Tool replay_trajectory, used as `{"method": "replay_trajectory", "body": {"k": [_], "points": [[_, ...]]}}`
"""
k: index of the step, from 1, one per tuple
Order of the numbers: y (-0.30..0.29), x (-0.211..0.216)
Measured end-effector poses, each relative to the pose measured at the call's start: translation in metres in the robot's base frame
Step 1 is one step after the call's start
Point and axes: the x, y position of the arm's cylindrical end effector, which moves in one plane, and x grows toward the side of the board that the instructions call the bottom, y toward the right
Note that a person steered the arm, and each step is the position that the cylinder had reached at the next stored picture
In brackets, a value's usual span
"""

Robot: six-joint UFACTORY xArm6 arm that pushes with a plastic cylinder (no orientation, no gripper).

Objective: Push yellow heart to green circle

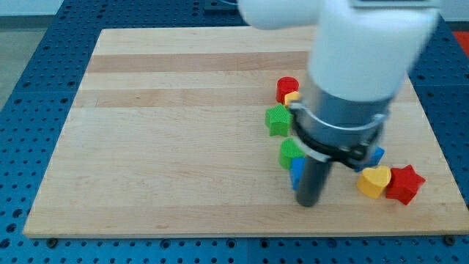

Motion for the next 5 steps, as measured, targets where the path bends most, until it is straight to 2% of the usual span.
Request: {"method": "replay_trajectory", "body": {"k": [1, 3, 4, 5], "points": [[-0.02, -0.004], [-0.013, 0.044], [0.024, 0.035], [0.086, -0.011]]}}
